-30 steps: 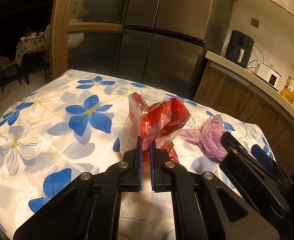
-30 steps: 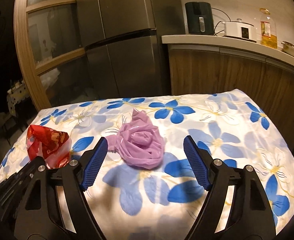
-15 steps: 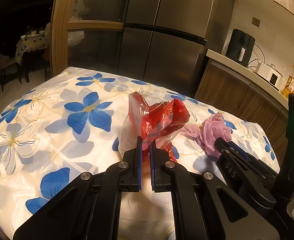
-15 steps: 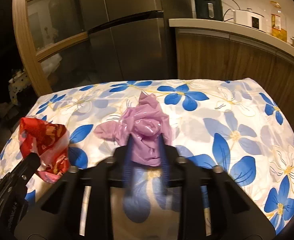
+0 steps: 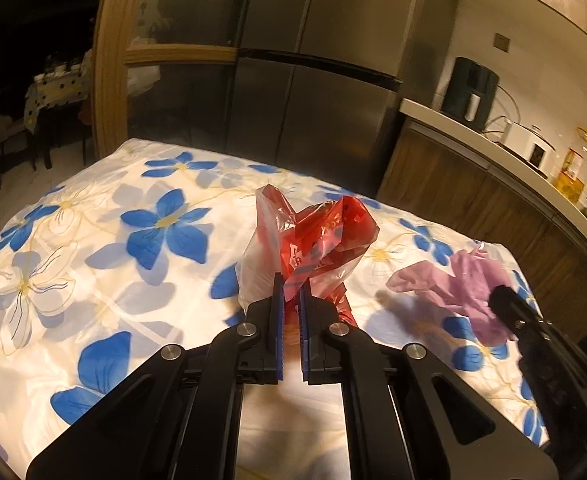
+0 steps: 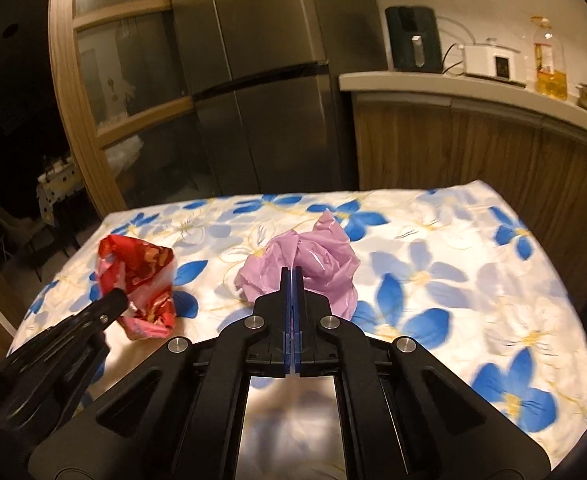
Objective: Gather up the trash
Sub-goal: 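Carry the red and pink bags over the black bin with both tools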
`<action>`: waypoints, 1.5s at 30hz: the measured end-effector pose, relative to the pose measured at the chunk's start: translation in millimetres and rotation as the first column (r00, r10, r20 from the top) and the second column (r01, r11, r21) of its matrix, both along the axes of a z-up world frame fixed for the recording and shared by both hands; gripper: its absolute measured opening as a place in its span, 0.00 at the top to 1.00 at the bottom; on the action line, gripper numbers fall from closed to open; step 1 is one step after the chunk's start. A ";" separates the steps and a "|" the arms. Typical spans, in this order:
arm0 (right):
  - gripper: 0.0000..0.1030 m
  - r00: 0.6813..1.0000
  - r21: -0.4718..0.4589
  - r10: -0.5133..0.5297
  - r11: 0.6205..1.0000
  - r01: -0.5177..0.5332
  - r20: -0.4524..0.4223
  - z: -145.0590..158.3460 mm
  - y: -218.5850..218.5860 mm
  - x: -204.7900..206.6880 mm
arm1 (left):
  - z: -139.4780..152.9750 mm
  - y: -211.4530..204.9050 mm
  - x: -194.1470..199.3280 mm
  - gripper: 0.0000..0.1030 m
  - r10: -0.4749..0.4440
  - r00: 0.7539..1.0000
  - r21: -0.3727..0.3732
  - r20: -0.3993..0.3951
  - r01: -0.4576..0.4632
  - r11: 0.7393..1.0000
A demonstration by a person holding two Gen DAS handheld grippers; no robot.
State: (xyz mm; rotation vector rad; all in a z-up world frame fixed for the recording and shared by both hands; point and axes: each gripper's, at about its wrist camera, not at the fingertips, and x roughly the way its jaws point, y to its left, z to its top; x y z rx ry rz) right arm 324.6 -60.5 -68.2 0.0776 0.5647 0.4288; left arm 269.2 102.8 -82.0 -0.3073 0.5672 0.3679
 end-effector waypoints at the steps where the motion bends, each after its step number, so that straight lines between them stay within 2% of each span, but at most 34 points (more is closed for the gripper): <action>1: 0.99 1.000 0.007 -0.006 1.000 0.006 0.009 4.2 -6.7 -4.2 | 3.6 -6.6 -0.2 0.95 -0.014 1.000 0.011 0.005 0.014 1.000; 10: 0.99 0.989 0.030 -0.107 0.994 0.104 0.104 37.5 -77.2 -41.2 | 33.1 -66.5 -2.3 0.95 -0.133 0.990 0.070 0.046 0.130 0.989; 17: 0.99 0.973 0.044 -0.189 0.982 0.185 0.130 48.9 -133.8 -62.8 | 48.9 -127.6 -1.2 0.95 -0.248 0.966 0.072 0.070 0.243 0.967; 26: 0.99 0.929 0.068 -0.324 0.946 0.317 0.179 67.3 -223.0 -92.5 | 67.8 -227.8 2.2 0.95 -0.429 0.899 0.084 0.088 0.422 0.903; 34: 0.99 0.870 0.085 -0.448 0.894 0.441 0.206 77.8 -299.4 -104.5 | 80.2 -317.2 9.0 0.95 -0.573 0.814 0.113 0.097 0.563 0.819; 42: 0.99 0.831 0.115 -0.524 0.851 0.512 0.184 72.0 -355.4 -101.0 | 80.2 -378.4 22.2 0.95 -0.680 0.727 0.122 0.099 0.669 0.733; 45: 0.99 0.827 0.118 -0.535 0.845 0.522 0.172 68.3 -368.1 -99.2 | 75.5 -391.6 29.0 0.94 -0.693 0.716 0.128 0.084 0.682 0.720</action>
